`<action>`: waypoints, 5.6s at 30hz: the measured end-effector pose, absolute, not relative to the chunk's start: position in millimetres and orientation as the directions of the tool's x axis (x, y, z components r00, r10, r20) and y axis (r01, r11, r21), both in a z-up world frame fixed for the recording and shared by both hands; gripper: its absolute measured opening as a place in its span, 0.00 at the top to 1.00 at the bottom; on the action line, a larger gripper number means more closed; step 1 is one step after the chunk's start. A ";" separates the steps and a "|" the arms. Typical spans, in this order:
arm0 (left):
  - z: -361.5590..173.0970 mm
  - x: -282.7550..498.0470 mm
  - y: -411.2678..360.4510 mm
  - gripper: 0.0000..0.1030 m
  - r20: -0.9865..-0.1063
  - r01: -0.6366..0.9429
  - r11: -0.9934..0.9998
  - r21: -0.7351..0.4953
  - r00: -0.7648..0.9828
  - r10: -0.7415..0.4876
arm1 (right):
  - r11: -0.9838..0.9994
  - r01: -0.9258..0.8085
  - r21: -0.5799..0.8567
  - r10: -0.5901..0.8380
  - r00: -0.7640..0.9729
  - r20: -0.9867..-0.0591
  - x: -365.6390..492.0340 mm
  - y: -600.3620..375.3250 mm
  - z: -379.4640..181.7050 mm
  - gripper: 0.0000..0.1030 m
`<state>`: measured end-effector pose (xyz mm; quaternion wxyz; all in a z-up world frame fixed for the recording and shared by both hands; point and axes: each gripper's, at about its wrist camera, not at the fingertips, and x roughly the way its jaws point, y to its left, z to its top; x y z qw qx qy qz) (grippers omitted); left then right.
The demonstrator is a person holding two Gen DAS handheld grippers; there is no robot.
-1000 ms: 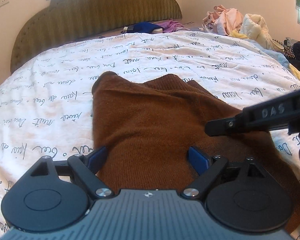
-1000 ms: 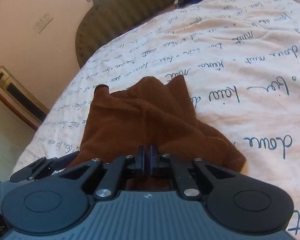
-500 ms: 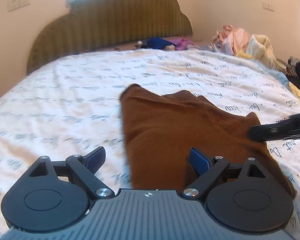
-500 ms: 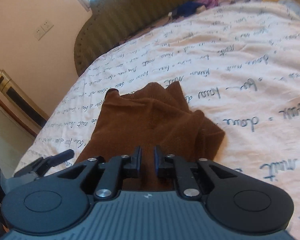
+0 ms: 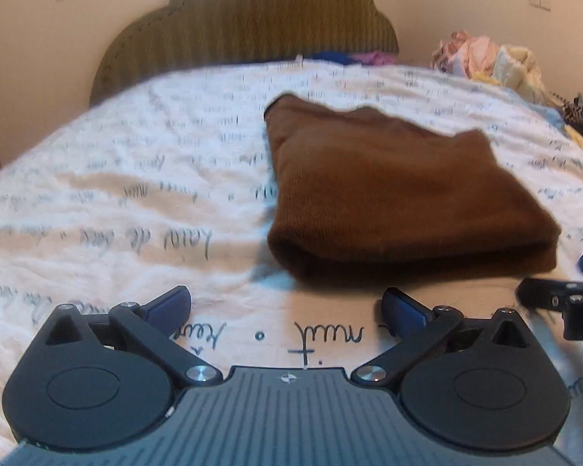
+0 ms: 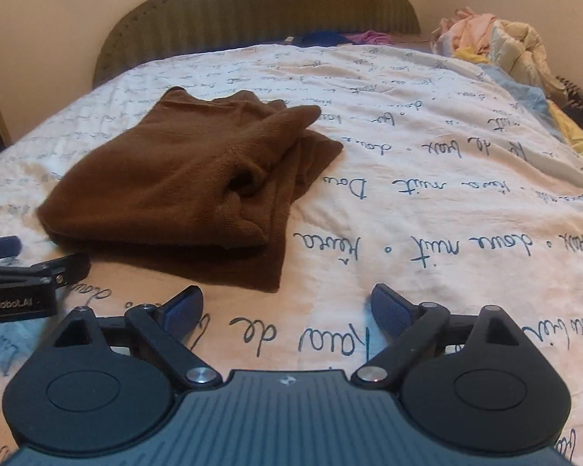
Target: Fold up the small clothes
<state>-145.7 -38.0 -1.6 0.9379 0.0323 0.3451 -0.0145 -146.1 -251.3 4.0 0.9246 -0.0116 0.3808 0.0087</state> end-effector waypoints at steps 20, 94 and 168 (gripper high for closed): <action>-3.2 -146.6 -35.8 0.00 -0.653 0.044 0.998 0.037 0.757 -0.009 | 0.999 0.011 -0.030 -0.030 0.621 -0.784 -149.0 -239.9 9.4 0.00; -1.9 -144.9 -34.7 0.00 -0.660 0.034 0.999 0.020 0.751 -0.013 | 1.000 0.016 -0.004 -0.014 0.733 -0.680 -167.4 -244.0 -0.5 0.00; 2.3 -149.3 -36.9 0.00 -0.649 0.034 0.999 0.042 0.760 0.001 | 1.000 0.021 -0.010 -0.022 0.734 -0.679 -169.7 -241.5 -0.2 0.00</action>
